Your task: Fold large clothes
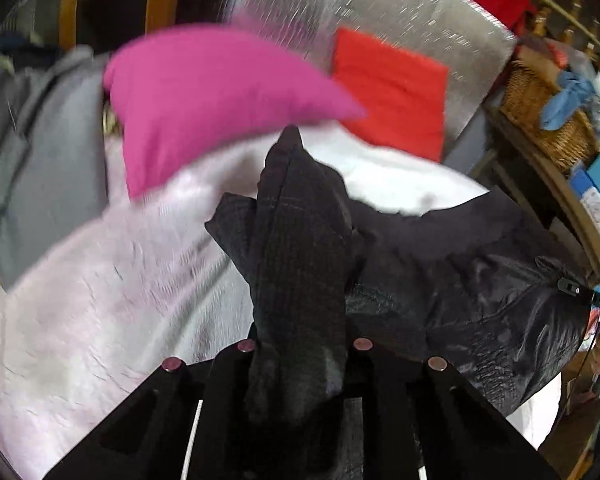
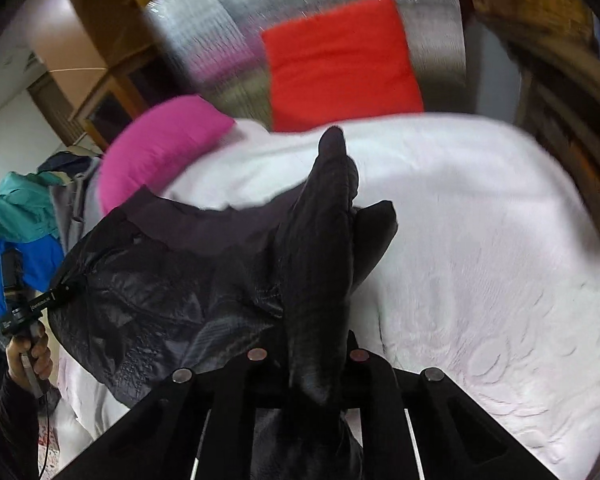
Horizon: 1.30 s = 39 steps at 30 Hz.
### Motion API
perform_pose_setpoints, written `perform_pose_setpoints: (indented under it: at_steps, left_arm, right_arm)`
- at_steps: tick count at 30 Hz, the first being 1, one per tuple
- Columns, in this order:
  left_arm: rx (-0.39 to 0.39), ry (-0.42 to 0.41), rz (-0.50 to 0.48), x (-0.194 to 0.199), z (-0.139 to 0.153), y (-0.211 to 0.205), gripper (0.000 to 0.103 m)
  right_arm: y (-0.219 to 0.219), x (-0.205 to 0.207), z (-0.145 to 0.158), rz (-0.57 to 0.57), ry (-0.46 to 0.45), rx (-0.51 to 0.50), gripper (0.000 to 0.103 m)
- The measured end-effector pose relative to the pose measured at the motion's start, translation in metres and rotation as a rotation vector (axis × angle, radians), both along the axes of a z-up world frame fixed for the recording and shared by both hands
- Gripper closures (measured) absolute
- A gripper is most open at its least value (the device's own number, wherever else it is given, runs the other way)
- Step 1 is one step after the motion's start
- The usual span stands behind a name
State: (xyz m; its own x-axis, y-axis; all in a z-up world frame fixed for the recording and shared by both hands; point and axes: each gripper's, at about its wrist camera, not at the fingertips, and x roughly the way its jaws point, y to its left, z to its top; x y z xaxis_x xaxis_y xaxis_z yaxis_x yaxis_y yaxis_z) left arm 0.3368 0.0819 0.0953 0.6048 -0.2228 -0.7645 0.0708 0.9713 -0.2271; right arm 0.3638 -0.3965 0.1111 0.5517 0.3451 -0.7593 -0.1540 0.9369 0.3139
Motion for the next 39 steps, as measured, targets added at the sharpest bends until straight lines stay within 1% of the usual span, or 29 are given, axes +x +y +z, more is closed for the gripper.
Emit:
perform_pose_setpoints:
  at_steps: [4, 6, 8, 11, 13, 14, 15, 16, 17, 19, 20, 21, 22, 26, 27, 28, 29, 30, 31, 32, 33, 34, 36, 37, 39]
  left_arm:
    - [0.006, -0.080, -0.012, -0.025, 0.041, -0.005, 0.086]
    - [-0.001, -0.115, -0.020, -0.042, 0.056, -0.007, 0.086]
    - [0.003, -0.150, -0.022, -0.060, 0.065, -0.007, 0.086]
    - [0.001, -0.180, -0.018, -0.084, 0.063, -0.012, 0.086]
    - [-0.002, -0.180, -0.023, -0.097, 0.050, -0.015, 0.086]
    - [0.000, -0.167, -0.024, -0.101, 0.043, -0.017, 0.086]
    - [0.007, -0.155, -0.026, -0.104, 0.037, -0.020, 0.086]
    - [0.016, -0.143, -0.027, -0.109, 0.027, -0.023, 0.086]
    - [0.026, -0.121, -0.029, -0.114, 0.010, -0.026, 0.086]
    - [0.019, -0.080, -0.026, -0.119, -0.014, -0.027, 0.086]
    - [0.013, -0.045, -0.015, -0.121, -0.034, -0.026, 0.086]
    - [0.020, -0.031, -0.009, -0.126, -0.043, -0.028, 0.086]
    - [0.038, -0.010, 0.003, -0.129, -0.060, -0.027, 0.086]
    - [0.006, 0.069, 0.038, -0.131, -0.100, -0.015, 0.084]
    - [0.003, 0.082, 0.039, -0.131, -0.105, -0.014, 0.084]
    - [0.007, 0.105, 0.037, -0.129, -0.112, -0.014, 0.080]
    - [0.018, 0.124, 0.039, -0.127, -0.121, -0.014, 0.075]
    - [0.023, 0.131, 0.047, -0.126, -0.125, -0.013, 0.071]
    - [0.025, 0.139, 0.055, -0.125, -0.128, -0.011, 0.061]
    - [0.014, 0.145, 0.059, -0.124, -0.129, -0.008, 0.056]
    - [0.003, 0.150, 0.057, -0.124, -0.129, -0.004, 0.053]
    - [-0.011, 0.167, 0.052, -0.124, -0.127, 0.002, 0.049]
    - [-0.032, 0.179, 0.032, -0.127, -0.118, 0.013, 0.049]
    - [-0.034, 0.170, 0.030, -0.130, -0.113, 0.017, 0.048]
    - [-0.033, 0.121, 0.030, -0.134, -0.097, 0.031, 0.042]
  right_arm:
    - [-0.003, -0.030, 0.038, 0.013, -0.058, -0.022, 0.093]
    - [-0.008, -0.047, 0.053, 0.010, -0.089, -0.028, 0.093]
    - [-0.012, -0.065, 0.063, 0.007, -0.119, -0.030, 0.094]
    - [-0.020, -0.092, 0.067, 0.000, -0.145, -0.035, 0.094]
    - [-0.025, -0.108, 0.058, -0.005, -0.144, -0.031, 0.094]
    - [-0.029, -0.112, 0.053, -0.009, -0.136, -0.029, 0.094]
    - [-0.030, -0.116, 0.041, -0.014, -0.120, -0.031, 0.094]
    - [-0.030, -0.118, 0.033, -0.014, -0.110, -0.028, 0.093]
    - [-0.030, -0.122, 0.022, -0.013, -0.099, -0.026, 0.093]
    - [-0.034, -0.131, -0.010, -0.023, -0.052, -0.020, 0.093]
    - [-0.039, -0.137, -0.027, -0.032, -0.026, -0.017, 0.093]
    - [-0.041, -0.140, -0.042, -0.042, -0.002, -0.018, 0.093]
    - [-0.044, -0.144, -0.060, -0.058, 0.026, -0.017, 0.093]
    - [-0.057, -0.155, -0.107, -0.109, 0.090, 0.012, 0.092]
    - [-0.060, -0.156, -0.119, -0.114, 0.109, 0.021, 0.089]
    - [-0.062, -0.155, -0.128, -0.121, 0.123, 0.029, 0.087]
    - [-0.065, -0.154, -0.136, -0.137, 0.134, 0.051, 0.082]
    - [-0.067, -0.153, -0.141, -0.151, 0.138, 0.067, 0.073]
    - [-0.070, -0.152, -0.143, -0.164, 0.141, 0.075, 0.067]
    - [-0.075, -0.152, -0.146, -0.176, 0.150, 0.083, 0.052]
    - [-0.079, -0.152, -0.148, -0.184, 0.161, 0.093, 0.040]
    - [-0.084, -0.152, -0.149, -0.181, 0.173, 0.118, 0.036]
    - [-0.093, -0.154, -0.145, -0.172, 0.177, 0.153, 0.036]
    - [-0.100, -0.156, -0.141, -0.179, 0.165, 0.158, 0.036]
    - [-0.113, -0.159, -0.131, -0.205, 0.132, 0.162, 0.035]
